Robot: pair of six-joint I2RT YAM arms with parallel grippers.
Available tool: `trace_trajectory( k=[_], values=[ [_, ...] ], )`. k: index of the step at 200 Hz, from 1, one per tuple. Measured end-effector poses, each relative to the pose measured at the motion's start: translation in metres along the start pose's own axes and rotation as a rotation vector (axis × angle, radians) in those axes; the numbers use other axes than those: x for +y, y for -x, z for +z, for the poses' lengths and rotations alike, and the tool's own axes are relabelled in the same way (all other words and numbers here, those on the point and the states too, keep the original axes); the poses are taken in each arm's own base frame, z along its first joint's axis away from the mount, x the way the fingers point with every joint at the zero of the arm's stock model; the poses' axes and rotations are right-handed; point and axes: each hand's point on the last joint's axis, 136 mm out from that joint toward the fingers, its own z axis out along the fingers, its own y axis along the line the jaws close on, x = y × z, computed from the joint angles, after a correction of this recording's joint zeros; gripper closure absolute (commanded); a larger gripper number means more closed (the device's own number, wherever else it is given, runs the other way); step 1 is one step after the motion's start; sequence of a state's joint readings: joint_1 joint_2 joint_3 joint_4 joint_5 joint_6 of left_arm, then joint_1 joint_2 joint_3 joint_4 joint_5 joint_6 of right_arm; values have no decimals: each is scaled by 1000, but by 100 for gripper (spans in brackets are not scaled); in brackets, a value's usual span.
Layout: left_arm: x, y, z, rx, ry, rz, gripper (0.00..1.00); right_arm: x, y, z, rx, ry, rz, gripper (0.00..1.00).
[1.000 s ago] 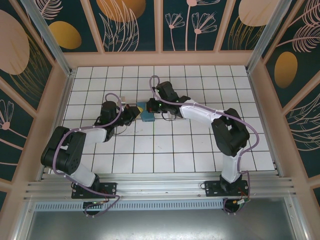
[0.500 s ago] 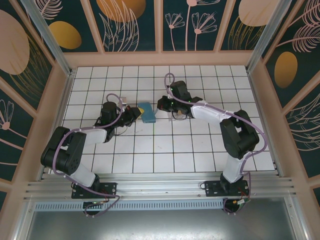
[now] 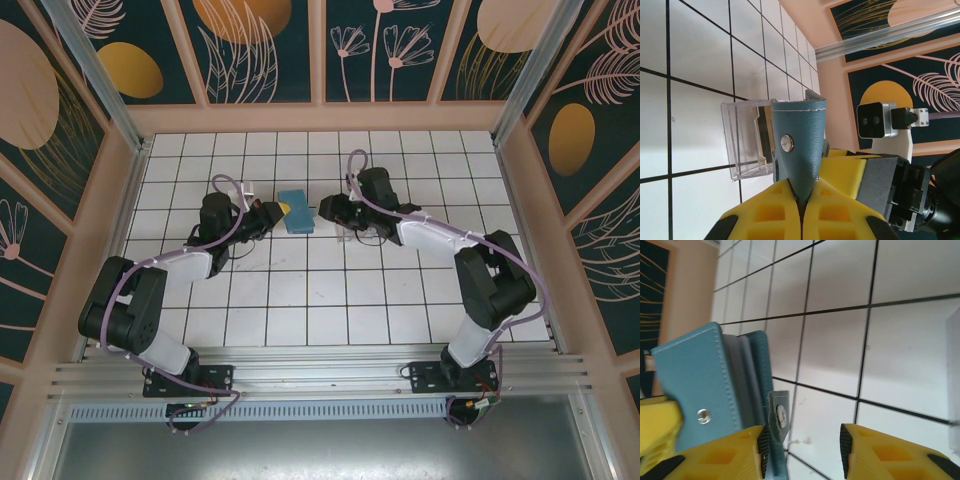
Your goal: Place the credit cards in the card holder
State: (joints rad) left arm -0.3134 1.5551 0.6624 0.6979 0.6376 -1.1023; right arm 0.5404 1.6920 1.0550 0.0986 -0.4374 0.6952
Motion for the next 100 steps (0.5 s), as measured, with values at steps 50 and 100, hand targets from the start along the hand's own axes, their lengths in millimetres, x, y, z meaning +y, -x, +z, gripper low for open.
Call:
trace_trajectory(
  k=[50,100],
  values=[
    [-10,2,0,-1,-42,0,100,12,4,2,-4,144,103,55],
    [-13,-1,-2,-2,-71,-14,100,20,7,11,4,228,141,78]
  ],
)
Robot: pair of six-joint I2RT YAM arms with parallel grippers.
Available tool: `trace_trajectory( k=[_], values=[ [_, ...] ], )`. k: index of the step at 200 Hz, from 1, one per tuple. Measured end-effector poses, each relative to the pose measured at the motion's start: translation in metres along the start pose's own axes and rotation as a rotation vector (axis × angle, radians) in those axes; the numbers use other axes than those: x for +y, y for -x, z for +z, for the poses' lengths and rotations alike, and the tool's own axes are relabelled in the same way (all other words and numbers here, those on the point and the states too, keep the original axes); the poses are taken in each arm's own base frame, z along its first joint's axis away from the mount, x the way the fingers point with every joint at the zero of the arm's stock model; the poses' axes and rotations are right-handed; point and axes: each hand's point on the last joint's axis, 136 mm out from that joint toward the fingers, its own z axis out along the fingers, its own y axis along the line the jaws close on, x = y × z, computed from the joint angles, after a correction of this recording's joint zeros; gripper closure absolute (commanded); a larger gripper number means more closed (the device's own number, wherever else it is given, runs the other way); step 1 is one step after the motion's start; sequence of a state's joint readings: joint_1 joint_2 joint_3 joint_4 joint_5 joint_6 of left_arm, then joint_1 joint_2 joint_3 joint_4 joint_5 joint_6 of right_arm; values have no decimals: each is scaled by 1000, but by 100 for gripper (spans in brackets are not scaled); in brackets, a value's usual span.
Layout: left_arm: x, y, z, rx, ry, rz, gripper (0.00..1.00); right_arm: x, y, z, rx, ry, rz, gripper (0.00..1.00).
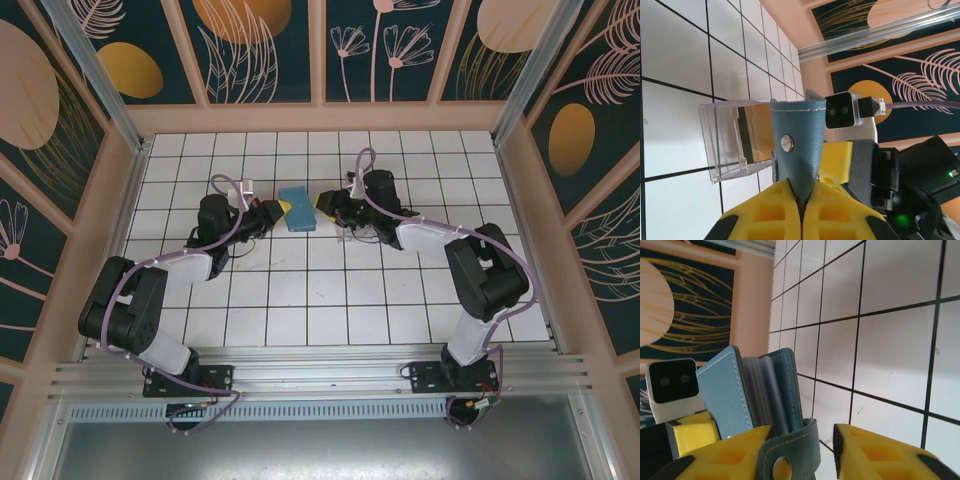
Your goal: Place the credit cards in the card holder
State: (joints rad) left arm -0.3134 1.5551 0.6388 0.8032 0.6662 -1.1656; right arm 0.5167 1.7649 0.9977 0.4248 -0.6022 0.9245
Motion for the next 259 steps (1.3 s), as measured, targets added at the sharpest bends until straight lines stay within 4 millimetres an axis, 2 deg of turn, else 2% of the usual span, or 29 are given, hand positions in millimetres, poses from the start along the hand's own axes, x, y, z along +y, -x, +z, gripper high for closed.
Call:
trace_trajectory(
  k=[10,24,62,82,96,117,135,159,233,259],
  values=[
    [-1,0,0,1,-7,-2,100,0,0,1,3,5,11,86],
    [-1,-1,-1,0,-10,-2,98,0,0,1,3,8,10,93],
    [14,-5,-3,-1,33,3,85,-7,-5,2,26,-42,-23,96],
    [34,-11,-4,10,98,6,69,-14,-15,6,48,-100,-55,96],
    [55,-19,-5,23,152,-6,45,-20,-26,7,69,-145,-71,96],
    [89,-35,-7,66,234,-54,35,-26,-42,4,89,-198,-97,96],
    [109,-45,-9,99,291,-76,32,-29,-53,-2,95,-254,-128,96],
    [118,-51,-12,123,330,-73,30,-31,-55,-8,77,-311,-164,96],
    [120,-52,-12,143,351,-61,33,-35,-54,-14,53,-362,-188,96],
    [123,-56,-15,147,359,-69,34,-52,-50,-24,39,-372,-129,96]
  ],
)
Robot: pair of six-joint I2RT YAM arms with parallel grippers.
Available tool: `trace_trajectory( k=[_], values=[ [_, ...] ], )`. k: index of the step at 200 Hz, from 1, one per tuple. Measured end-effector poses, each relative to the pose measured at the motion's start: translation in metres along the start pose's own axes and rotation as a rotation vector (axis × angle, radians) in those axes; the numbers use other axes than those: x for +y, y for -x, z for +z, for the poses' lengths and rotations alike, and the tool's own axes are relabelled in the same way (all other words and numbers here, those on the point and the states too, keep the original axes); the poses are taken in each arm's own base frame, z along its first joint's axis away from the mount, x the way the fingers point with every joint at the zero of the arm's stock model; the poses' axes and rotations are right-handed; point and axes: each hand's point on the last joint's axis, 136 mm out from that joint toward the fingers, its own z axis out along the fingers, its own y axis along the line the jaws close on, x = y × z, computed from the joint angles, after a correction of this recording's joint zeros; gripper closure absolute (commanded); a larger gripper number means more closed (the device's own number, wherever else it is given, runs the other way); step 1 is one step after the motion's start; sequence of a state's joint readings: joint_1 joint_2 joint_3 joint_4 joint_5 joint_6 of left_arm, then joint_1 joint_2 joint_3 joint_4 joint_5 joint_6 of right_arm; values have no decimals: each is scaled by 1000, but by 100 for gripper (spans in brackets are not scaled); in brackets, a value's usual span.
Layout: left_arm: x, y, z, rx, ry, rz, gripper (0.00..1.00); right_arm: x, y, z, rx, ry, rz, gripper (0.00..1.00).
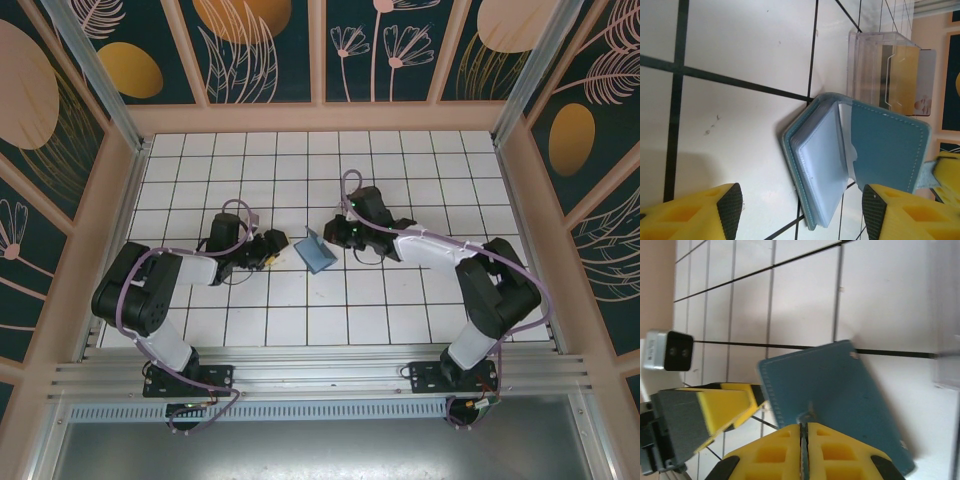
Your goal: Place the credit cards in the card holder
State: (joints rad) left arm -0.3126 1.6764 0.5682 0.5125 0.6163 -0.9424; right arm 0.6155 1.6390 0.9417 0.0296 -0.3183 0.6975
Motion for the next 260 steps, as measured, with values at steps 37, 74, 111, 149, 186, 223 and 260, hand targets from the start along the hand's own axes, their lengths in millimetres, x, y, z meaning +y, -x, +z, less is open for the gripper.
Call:
trace_trajectory(
  k=[37,74,111,149,186,223,260],
  values=[
    [-1,0,-1,0,-1,10,34,-38,-3,-13,-11,-66,78,96],
    [-2,0,0,3,-4,17,35,-50,-21,-25,7,-88,93,96],
    [-4,2,3,8,-11,18,38,-57,-33,-35,23,-109,101,96],
    [-4,-2,4,25,-26,20,43,-81,-57,-42,51,-169,120,96],
    [-7,-16,7,62,-38,34,43,-116,-81,-48,80,-256,160,96],
    [-16,-32,14,107,-56,61,41,-126,-79,-51,65,-285,172,96],
    [-27,-40,18,130,-73,78,39,-122,-68,-52,37,-289,153,96]
  ],
)
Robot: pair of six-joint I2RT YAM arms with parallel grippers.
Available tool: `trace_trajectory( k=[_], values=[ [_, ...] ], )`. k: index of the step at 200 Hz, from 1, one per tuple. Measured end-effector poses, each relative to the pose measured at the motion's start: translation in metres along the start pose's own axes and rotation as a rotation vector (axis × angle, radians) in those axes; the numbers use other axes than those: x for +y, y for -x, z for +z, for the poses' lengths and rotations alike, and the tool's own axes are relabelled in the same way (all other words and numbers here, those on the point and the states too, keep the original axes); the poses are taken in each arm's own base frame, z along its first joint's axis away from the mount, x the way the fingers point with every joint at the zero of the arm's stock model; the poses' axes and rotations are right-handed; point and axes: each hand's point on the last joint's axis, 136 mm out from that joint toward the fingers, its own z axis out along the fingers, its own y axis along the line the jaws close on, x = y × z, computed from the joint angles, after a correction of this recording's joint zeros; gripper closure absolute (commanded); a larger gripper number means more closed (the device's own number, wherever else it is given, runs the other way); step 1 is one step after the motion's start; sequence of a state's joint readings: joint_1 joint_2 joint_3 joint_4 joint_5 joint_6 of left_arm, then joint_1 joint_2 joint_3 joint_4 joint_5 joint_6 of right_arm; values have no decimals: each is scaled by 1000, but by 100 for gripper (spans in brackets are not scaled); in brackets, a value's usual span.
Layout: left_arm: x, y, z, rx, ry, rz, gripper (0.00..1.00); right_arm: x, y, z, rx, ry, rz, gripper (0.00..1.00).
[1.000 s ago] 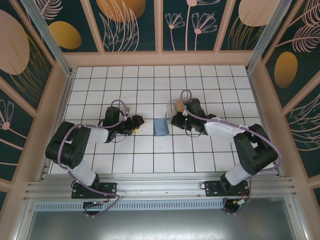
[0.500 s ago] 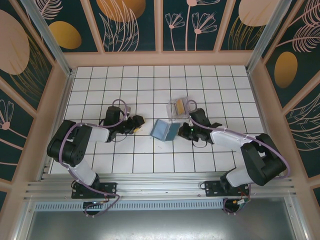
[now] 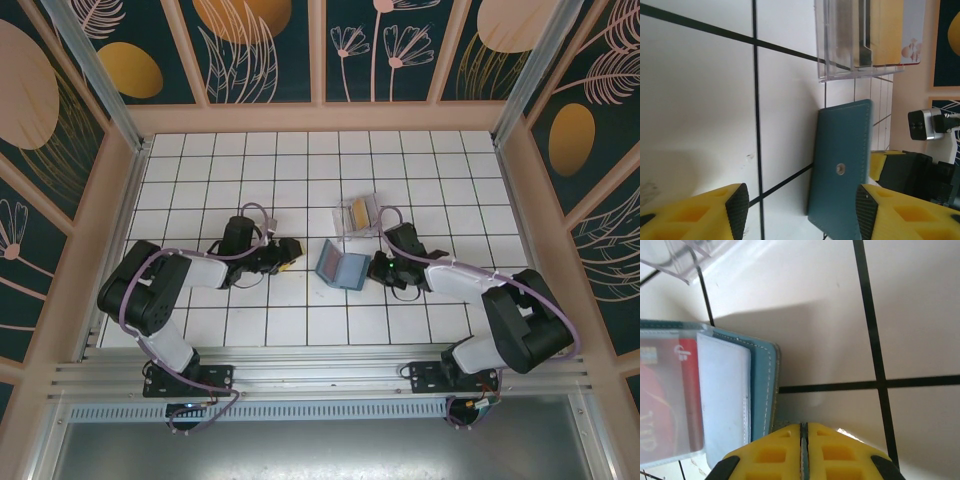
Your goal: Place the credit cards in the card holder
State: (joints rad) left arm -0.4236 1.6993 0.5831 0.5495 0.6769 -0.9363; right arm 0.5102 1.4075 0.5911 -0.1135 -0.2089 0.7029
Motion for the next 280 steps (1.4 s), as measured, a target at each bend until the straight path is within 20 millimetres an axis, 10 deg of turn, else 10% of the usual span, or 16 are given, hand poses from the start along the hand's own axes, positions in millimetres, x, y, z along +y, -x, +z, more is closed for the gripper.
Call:
trace_trajectory(
  k=[75,156,220,280],
  values=[
    [-43,-2,20,47,-44,106,37,1,5,-1,-17,-6,-22,95],
    [-22,-20,43,123,7,77,37,-1,7,-1,-24,-10,-22,94],
    [-19,-26,56,142,7,49,84,-3,11,-2,-33,-12,-22,78],
    [-18,-21,45,104,73,75,87,1,34,-33,-99,33,-13,69]
  ],
)
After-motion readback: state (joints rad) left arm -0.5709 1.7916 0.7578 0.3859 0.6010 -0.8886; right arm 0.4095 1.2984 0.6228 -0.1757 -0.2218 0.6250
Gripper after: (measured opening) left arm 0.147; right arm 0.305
